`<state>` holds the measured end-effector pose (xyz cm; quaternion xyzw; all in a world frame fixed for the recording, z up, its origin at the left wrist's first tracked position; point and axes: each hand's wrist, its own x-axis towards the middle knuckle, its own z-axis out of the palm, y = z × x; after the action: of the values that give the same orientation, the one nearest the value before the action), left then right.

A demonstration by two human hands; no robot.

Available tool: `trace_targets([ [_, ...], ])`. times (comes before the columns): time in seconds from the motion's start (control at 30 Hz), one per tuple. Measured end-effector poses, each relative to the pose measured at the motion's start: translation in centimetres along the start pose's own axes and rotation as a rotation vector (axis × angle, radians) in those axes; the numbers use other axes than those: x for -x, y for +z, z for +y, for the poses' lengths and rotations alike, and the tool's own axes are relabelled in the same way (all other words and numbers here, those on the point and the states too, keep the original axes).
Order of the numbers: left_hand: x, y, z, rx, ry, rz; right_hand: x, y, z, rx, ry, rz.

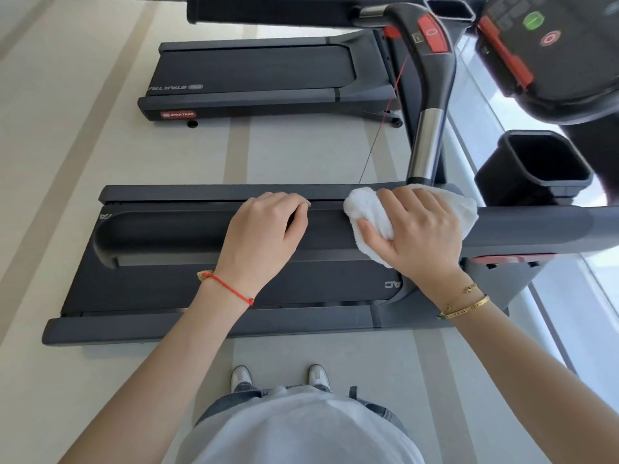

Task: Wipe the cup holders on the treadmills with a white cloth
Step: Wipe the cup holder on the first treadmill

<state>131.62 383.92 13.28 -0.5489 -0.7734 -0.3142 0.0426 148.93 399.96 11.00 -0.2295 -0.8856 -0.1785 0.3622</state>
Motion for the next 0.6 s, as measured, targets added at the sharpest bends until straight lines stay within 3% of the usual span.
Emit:
trace_targets([
  [0.6, -2.5, 6.2, 9.2, 0.012, 0.018, -0.02, 5.0, -2.3, 14.3, 0.079, 0.056, 0.017],
])
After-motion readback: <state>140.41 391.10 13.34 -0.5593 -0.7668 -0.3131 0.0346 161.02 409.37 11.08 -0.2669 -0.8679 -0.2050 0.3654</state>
